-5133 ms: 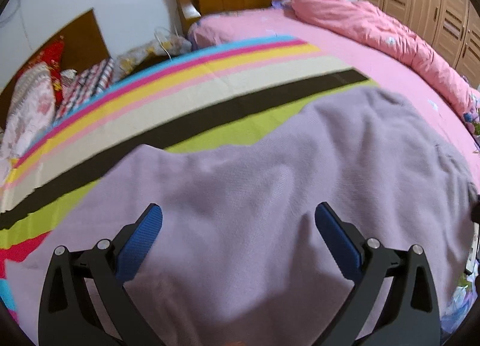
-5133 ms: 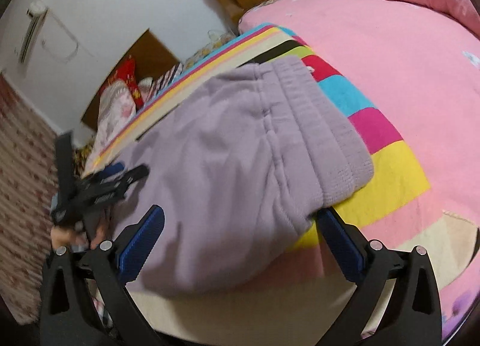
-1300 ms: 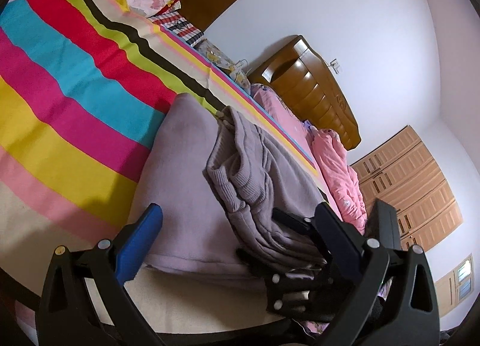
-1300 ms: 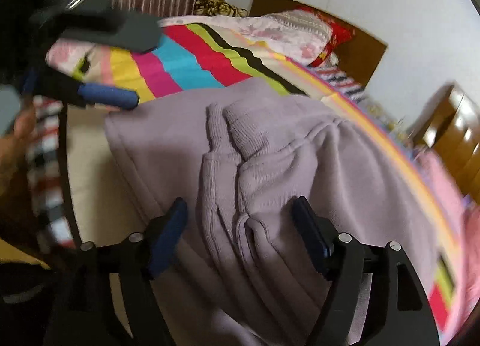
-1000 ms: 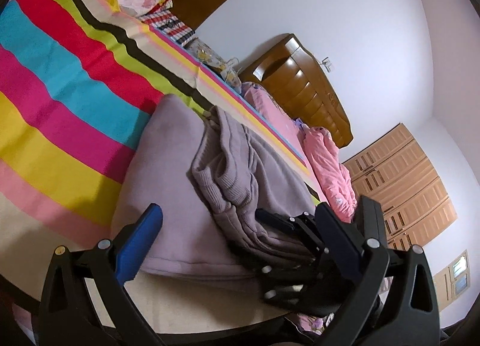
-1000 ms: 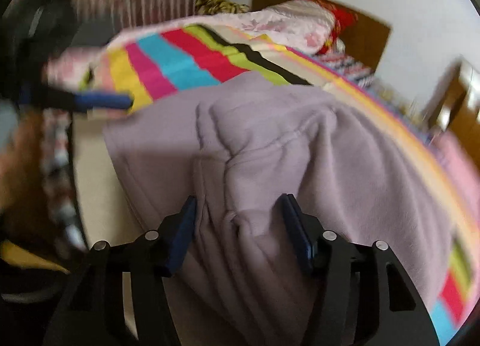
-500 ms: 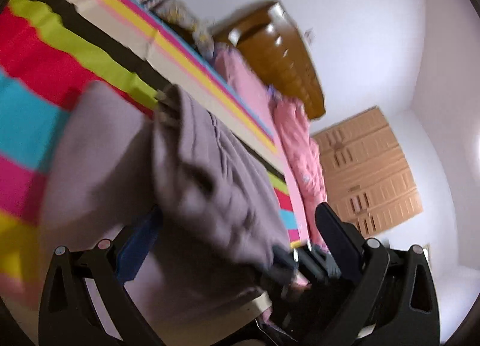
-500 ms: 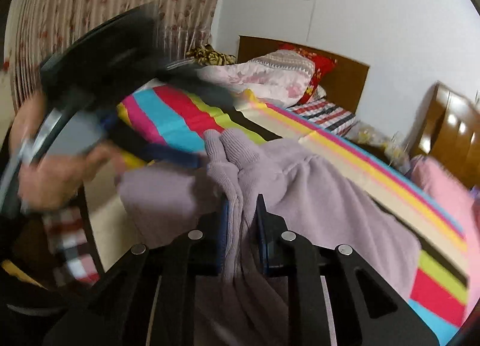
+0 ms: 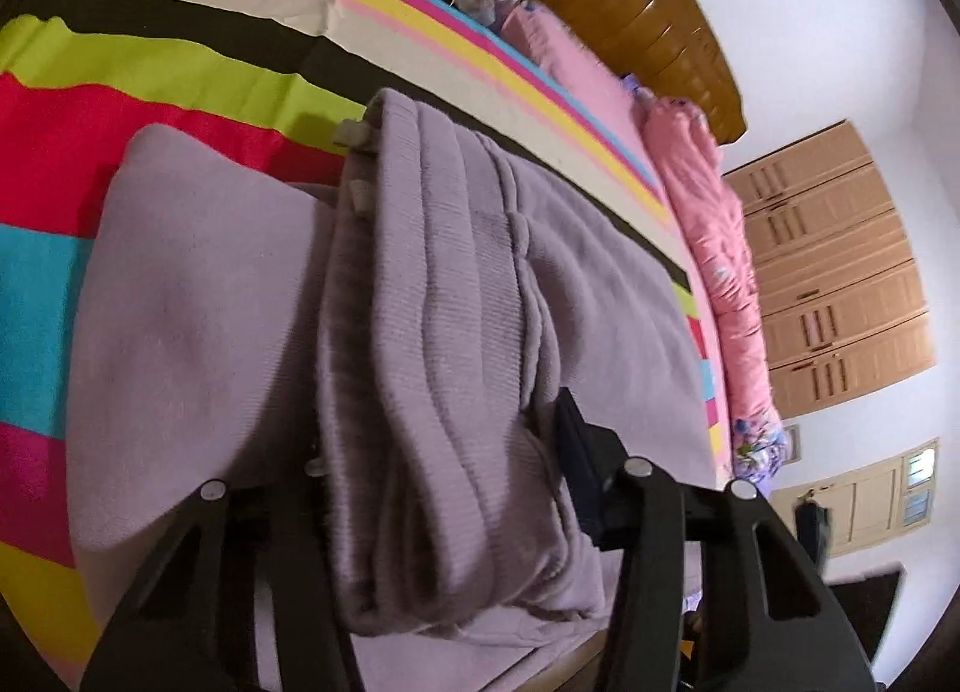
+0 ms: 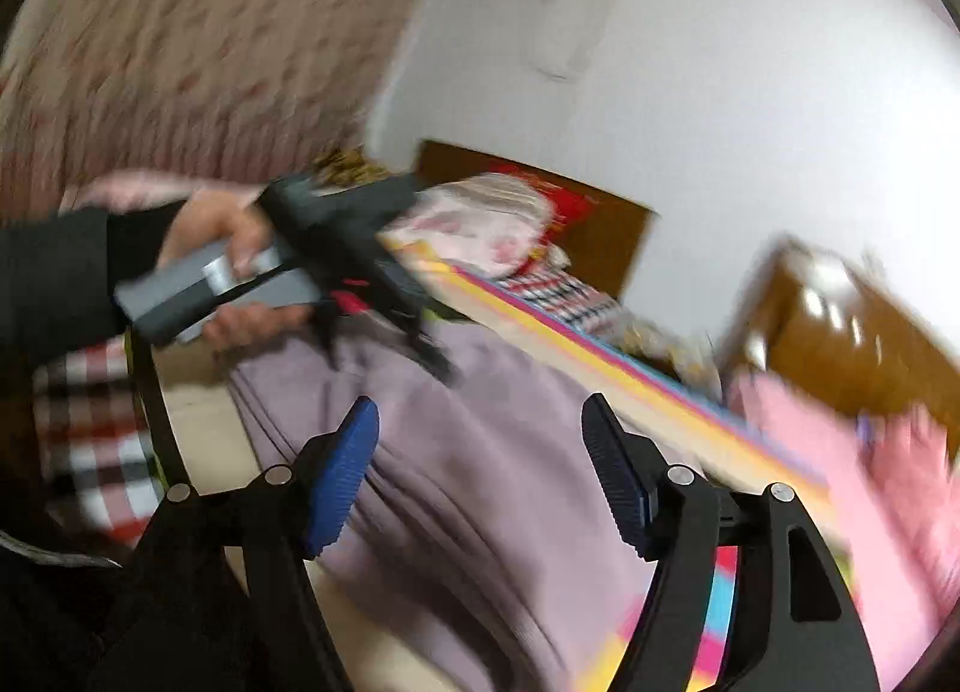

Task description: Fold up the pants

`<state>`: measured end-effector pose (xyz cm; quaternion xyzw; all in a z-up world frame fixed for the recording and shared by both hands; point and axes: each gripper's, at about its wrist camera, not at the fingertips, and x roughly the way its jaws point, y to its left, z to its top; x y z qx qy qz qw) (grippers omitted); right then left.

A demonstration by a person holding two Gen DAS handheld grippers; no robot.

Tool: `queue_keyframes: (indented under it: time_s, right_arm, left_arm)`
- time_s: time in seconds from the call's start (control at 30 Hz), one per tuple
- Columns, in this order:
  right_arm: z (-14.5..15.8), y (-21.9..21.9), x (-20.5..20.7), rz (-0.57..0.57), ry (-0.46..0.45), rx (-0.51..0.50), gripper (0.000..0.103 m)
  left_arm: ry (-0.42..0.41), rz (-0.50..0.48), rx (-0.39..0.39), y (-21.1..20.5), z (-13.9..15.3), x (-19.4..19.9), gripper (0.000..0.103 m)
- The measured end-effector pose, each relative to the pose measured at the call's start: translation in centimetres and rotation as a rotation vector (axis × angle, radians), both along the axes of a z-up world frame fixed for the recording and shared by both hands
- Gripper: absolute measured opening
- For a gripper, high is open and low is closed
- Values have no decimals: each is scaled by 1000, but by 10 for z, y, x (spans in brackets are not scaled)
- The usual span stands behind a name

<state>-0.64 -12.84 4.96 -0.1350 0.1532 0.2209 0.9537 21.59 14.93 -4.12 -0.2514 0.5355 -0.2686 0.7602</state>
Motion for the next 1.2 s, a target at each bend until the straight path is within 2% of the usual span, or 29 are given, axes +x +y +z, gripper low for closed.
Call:
queue_keyframes:
  time_s: [0.07, 0.17, 0.27, 0.4, 0.47, 0.53, 0.6, 0.67, 0.7, 0.73, 0.83, 0.9, 0.97, 1.03, 1.1, 1.2]
  right_arm:
    - [-13, -35, -2, -75, 71, 49, 74]
    - [-44, -68, -4, -173, 222, 121, 74]
    - [-55, -68, -1, -169, 256, 130, 73]
    - [-66, -46, 2, -140, 260, 73, 73]
    - [-70, -45, 7, -153, 262, 63, 73]
    - [-73, -39, 14, -173, 263, 41, 73]
    - [-76, -32, 14, -188, 254, 7, 73]
    - [-76, -30, 14, -212, 244, -3, 76]
    - [-76, -31, 17, -228, 253, 15, 77]
    - [-77, -32, 19, -241, 260, 32, 81]
    - [-80, -35, 27, -276, 282, 62, 83]
    - [-82, -35, 28, -294, 273, 46, 83]
    - [-81, -35, 27, -305, 265, 28, 83]
    - [-82, -36, 25, -307, 254, 16, 85]
    - [-83, -38, 25, -305, 265, 33, 85]
    - [-84, -38, 27, -296, 270, 40, 85]
  left_arm:
    - [-6, 5, -4, 1, 0, -1, 51]
    - [-3, 13, -7, 2, -2, 2, 53]
    - [-1, 20, -5, 1, -1, 0, 53]
    - [-4, 34, 19, -7, 3, -1, 53]
    - [-17, 35, 57, -13, 7, -2, 47]
    - [-36, 37, 95, -22, 13, -6, 31]
    - [-68, 50, 131, -30, 26, -12, 24]
    - [-160, 30, 198, -50, 61, -25, 22]
    - [-192, 13, 207, -58, 76, -29, 22]
    - [-243, -21, 205, -73, 105, -35, 22]
    - [-344, -92, 173, -104, 170, -50, 21]
    - [-402, -120, 103, -109, 209, -64, 21]
    - [-433, -108, 60, -94, 227, -77, 21]
    - [-422, -38, 39, -58, 218, -84, 21]
    - [-318, 94, 13, -5, 171, -82, 21]
    - [-155, 231, -8, 48, 95, -88, 21]
